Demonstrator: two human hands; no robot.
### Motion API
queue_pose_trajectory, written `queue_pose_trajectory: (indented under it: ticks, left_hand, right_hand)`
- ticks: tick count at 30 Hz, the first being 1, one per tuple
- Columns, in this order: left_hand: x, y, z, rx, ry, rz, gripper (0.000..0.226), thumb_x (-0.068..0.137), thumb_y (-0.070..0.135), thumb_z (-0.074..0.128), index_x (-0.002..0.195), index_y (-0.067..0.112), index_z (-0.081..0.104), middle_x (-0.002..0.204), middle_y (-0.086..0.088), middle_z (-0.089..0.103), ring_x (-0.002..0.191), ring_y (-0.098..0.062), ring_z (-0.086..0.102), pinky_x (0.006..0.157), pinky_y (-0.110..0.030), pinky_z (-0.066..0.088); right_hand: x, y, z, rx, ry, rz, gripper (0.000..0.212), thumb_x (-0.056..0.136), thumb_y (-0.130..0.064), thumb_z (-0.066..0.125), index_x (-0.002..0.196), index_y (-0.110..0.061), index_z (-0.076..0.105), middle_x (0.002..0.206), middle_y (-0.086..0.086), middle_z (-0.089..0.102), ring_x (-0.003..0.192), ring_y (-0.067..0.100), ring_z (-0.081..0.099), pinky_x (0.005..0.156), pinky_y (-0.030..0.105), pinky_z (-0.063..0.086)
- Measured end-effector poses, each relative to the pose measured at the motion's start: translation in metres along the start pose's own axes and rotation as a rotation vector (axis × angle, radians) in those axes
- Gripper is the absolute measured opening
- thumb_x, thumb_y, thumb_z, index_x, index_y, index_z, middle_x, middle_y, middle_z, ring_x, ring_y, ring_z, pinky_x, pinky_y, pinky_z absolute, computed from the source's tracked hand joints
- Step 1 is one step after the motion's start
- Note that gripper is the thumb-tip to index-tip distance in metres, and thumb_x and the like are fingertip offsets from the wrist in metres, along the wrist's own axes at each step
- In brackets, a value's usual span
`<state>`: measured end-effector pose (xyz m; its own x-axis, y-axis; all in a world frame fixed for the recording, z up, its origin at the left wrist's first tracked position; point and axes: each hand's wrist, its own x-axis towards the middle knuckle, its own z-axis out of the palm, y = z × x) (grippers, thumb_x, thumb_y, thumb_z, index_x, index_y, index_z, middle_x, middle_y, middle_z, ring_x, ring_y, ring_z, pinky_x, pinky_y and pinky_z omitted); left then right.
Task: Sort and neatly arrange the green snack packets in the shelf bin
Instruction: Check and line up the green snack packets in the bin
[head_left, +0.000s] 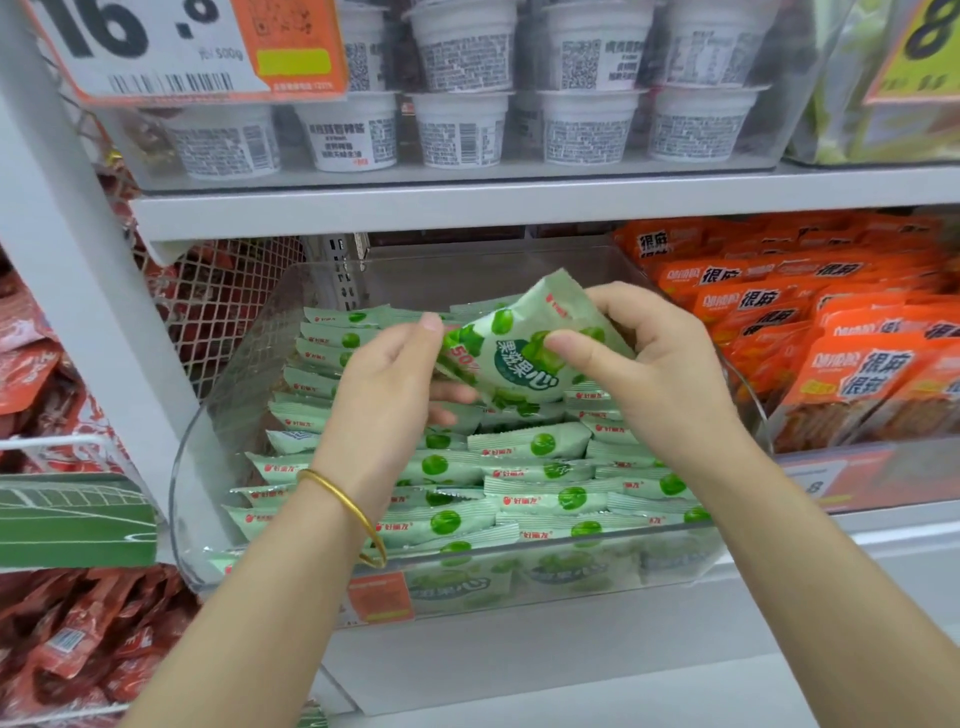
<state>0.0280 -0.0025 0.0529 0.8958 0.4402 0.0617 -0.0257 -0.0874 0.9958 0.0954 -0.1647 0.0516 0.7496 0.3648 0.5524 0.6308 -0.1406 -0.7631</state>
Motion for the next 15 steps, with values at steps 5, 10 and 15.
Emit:
queue_pose_trajectory:
  ticks: [5,10,15]
  left_hand:
    - [0.003,-0.009,-0.003,0.442,0.062,0.240,0.019,0.096,0.021,0.045,0.098,0.023,0.064,0.078,0.003,0.061,0.065,-0.002,0.051,0.063,-0.023,0.040]
    - [0.008,-0.023,-0.007,0.982,-0.020,0.287,0.029,0.095,0.015,0.047,0.116,0.027,0.063,0.120,0.003,0.059,0.116,-0.024,0.045,0.099,-0.038,0.037]
    - [0.007,-0.023,-0.004,1.157,-0.021,0.250,0.029,0.097,0.022,0.044,0.121,0.029,0.059,0.124,0.004,0.055,0.118,-0.025,0.038,0.094,-0.036,0.031]
  right_hand:
    - [0.002,0.004,-0.001,0.012,-0.021,0.038,0.015,0.081,-0.016,0.070,0.088,-0.029,0.067,0.079,-0.023,0.068,0.079,-0.005,0.062,0.071,0.011,0.046]
    - [0.006,0.008,-0.008,-0.205,-0.133,0.062,0.018,0.079,-0.021,0.072,0.097,-0.023,0.069,0.092,-0.024,0.062,0.084,-0.014,0.057,0.081,0.005,0.040]
    - [0.008,0.011,-0.012,-0.478,-0.236,-0.051,0.025,0.082,-0.027,0.070,0.086,-0.002,0.067,0.078,-0.001,0.067,0.076,0.015,0.060,0.075,0.036,0.049]
